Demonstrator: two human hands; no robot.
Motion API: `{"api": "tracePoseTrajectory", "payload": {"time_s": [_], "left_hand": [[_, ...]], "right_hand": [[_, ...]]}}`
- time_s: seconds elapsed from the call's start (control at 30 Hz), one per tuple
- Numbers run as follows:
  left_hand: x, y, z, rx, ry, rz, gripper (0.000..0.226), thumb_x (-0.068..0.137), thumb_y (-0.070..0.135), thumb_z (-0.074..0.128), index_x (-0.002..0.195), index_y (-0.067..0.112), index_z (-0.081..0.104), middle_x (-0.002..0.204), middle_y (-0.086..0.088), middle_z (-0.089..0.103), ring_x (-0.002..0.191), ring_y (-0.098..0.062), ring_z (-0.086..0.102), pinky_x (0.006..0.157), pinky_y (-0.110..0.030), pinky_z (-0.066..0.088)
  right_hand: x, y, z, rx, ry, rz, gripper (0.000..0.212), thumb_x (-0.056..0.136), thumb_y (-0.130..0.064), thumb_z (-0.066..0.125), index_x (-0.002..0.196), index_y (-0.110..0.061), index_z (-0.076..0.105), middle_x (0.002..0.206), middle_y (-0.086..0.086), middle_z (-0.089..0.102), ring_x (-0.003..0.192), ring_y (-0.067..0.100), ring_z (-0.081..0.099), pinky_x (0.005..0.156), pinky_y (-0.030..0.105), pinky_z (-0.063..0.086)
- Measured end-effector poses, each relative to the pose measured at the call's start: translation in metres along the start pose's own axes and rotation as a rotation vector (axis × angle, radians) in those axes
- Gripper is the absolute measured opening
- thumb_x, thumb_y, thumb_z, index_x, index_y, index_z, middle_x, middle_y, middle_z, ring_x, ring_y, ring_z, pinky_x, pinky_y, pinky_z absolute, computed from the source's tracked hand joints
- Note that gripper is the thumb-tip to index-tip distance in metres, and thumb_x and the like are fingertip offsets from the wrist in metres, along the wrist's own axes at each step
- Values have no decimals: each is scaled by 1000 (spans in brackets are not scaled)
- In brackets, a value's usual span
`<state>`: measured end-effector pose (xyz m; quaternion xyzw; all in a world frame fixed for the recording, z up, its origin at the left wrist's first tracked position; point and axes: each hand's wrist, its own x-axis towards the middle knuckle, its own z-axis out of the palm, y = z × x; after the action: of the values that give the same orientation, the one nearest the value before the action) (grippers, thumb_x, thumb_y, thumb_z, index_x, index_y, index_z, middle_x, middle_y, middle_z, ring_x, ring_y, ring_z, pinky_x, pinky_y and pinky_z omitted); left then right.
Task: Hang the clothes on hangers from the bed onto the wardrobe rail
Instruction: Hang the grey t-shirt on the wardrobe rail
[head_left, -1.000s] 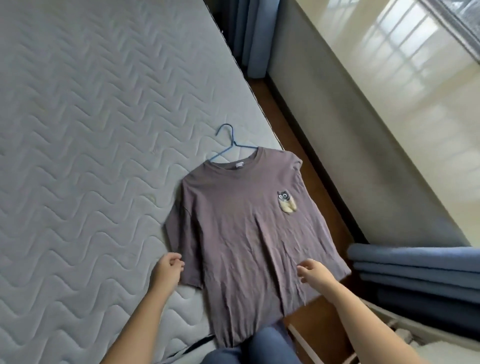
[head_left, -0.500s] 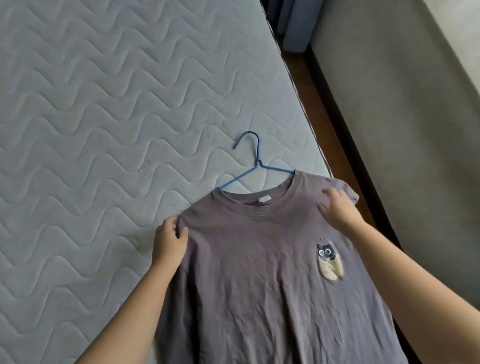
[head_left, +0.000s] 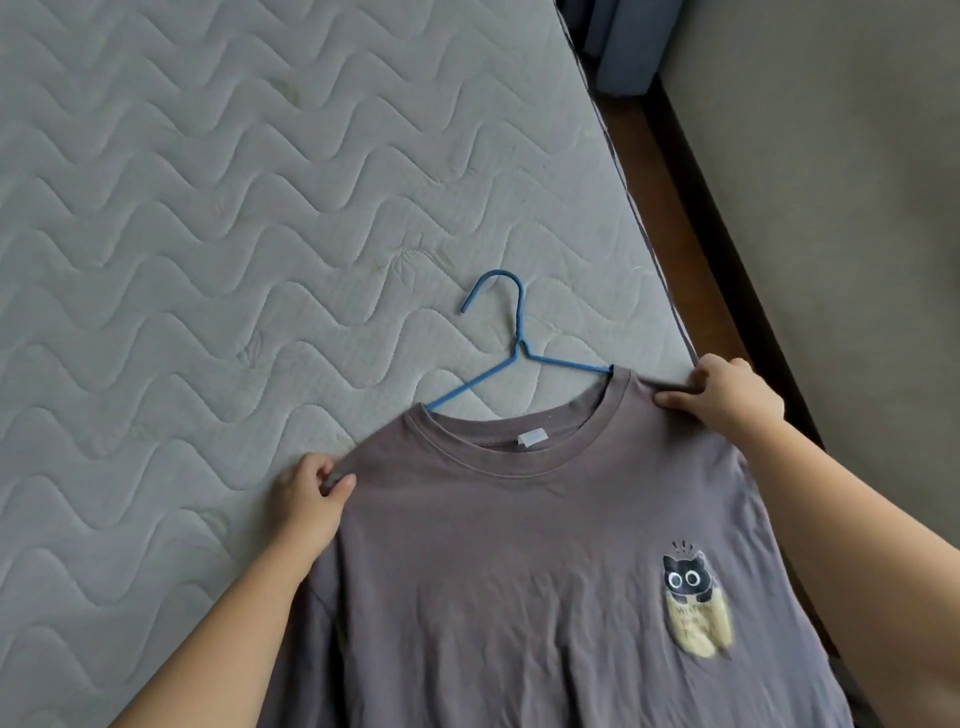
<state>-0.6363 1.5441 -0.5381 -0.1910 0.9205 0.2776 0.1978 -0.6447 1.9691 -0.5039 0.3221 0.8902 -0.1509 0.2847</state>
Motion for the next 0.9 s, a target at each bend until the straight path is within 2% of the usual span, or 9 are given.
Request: {"api": "tracePoseTrajectory", "payload": {"time_s": [0.07, 0.17, 0.27, 0.33, 0.4, 0.47, 0.63, 0.8, 0.9], "left_hand": [[-1, 1, -4, -6, -15, -11, 22, 78, 7, 67, 94, -4, 56, 98, -26, 60, 91, -39, 56, 81, -43, 44], [-12, 8, -11, 25, -62, -58, 27, 80, 7, 64, 100, -6, 53, 110, -27, 56, 101, -39, 53, 86, -42, 42], [-43, 21, -25, 74, -168, -124, 48, 82, 10, 62, 120, -9, 41, 130, -26, 46, 119, -37, 46, 98, -39, 36], [-77, 25, -35, 134, -230, -139, 55, 83, 16, 63, 124, -7, 36, 134, -24, 45, 122, -36, 45, 98, -36, 36], [-119, 21, -47, 140, -278, -158, 50, 82, 21, 64, 118, -2, 39, 129, -20, 49, 116, -32, 50, 91, -33, 38], [-163, 9, -56, 72, -322, -198, 37, 80, 24, 66, 102, 7, 41, 114, -17, 55, 98, -26, 53, 79, -31, 39], [-264, -30, -75, -126, -336, -268, 20, 83, 24, 63, 67, 22, 52, 81, -7, 61, 93, -29, 61, 75, -31, 41], [-323, -51, -104, -88, -267, -250, 29, 87, 21, 58, 59, 25, 48, 70, -5, 57, 84, -30, 59, 69, -31, 39], [-343, -52, -129, -50, -199, -241, 22, 89, 26, 53, 68, 22, 48, 86, -9, 63, 89, -29, 59, 69, -29, 38]], "right_hand": [[-8, 1, 7, -35, 70, 60, 52, 72, -61, 62, 93, -16, 51, 105, 12, 51, 103, 35, 53, 85, 42, 41], [-38, 0, 25, -74, 199, 78, 56, 83, -52, 55, 109, -4, 52, 117, 21, 51, 111, 40, 47, 90, 46, 39], [-79, 16, 30, -19, 137, 101, 54, 82, -48, 57, 109, -2, 51, 116, 22, 53, 111, 40, 48, 87, 44, 42], [-109, 39, 26, 52, 79, 80, 49, 78, -47, 61, 100, -4, 54, 108, 20, 58, 104, 39, 54, 80, 41, 44], [-145, 66, 21, 137, 14, 25, 34, 76, -42, 66, 82, -10, 54, 98, 17, 65, 91, 36, 59, 68, 35, 42], [-185, 92, 19, 156, -68, 19, 33, 76, -39, 68, 68, -15, 47, 88, 16, 66, 75, 31, 56, 60, 33, 36], [-280, 142, 22, 284, -158, 74, 32, 76, -39, 70, 68, -14, 51, 71, 8, 59, 69, 26, 54, 56, 32, 35], [-335, 150, 16, 345, -173, 64, 34, 82, -41, 63, 77, -7, 57, 77, 9, 61, 73, 26, 55, 59, 33, 36], [-347, 139, 3, 329, -164, -43, 28, 83, -36, 63, 75, -10, 56, 74, 8, 60, 67, 21, 52, 56, 29, 36]]}}
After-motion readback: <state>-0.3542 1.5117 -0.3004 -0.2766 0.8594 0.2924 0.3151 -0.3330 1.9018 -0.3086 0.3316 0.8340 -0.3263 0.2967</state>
